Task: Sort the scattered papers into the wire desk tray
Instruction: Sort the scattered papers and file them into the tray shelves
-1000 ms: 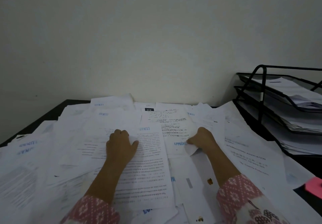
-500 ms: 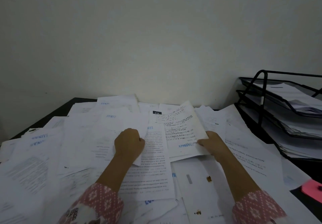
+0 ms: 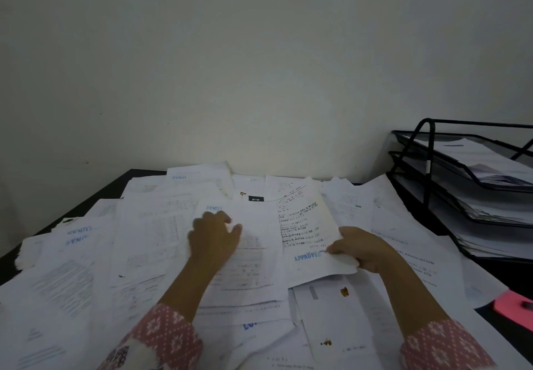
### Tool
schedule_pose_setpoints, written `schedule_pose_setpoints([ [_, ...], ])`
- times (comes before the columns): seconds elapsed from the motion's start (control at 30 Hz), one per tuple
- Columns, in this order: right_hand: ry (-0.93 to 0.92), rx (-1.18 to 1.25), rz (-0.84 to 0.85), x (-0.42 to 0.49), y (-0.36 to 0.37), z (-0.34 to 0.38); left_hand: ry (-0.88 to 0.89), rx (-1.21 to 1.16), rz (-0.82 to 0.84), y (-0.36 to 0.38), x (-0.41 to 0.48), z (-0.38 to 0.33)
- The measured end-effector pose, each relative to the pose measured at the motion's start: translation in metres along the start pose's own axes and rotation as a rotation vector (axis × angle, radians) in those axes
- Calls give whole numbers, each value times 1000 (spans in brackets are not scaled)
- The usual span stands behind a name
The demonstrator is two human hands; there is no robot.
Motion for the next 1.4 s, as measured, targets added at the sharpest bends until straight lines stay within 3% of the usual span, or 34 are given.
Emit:
schedule_pose_setpoints([
  [0.07,6,18,30,-3,2,1,-86,252,49,-6,6,17],
  [0.17,16,18,31,-6,9,5,-203,308,198,-7,7,30],
  [0.3,15,59,-29,-7,19,9,-105,326,170,-4,1,24],
  [0.4,-20,136,-75,-6,27,10,-33,244,155,2,-5,14],
  [0.57,-64,42,-118,-11,35,11,45,-53,235,12,-9,-3],
  [0.67,-65,28,-135,-10,30,8,14,-161,182,12,-10,-4],
  [0.77,-69,25,-176,-9,16,3,-43,89,51,8,-6,7],
  [0.83,-67,12,-181,-10,8,-1,-87,229,83,7,-3,17],
  [0.97,-58,33,-212,-6,1,-8,-65,278,180,17,-3,24],
  [1.17,-76,253,-427,-5,-20,-10,-33,279,188,21,-4,14],
  [1.3,-151,427,-546,-8,-35,-11,15,163,170,21,-5,-3],
  [1.4,-254,513,-579,-14,-47,-6,36,-139,185,24,1,-28],
])
Point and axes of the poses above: each hand's wrist, its own x-axis towards the middle knuckle, its own y-axis out of the palm, z = x × y, the point moved 1 cm from there along x, towards the middle knuckle, and after that the axes turned 7 degrees about -z, right-handed, at the moved point
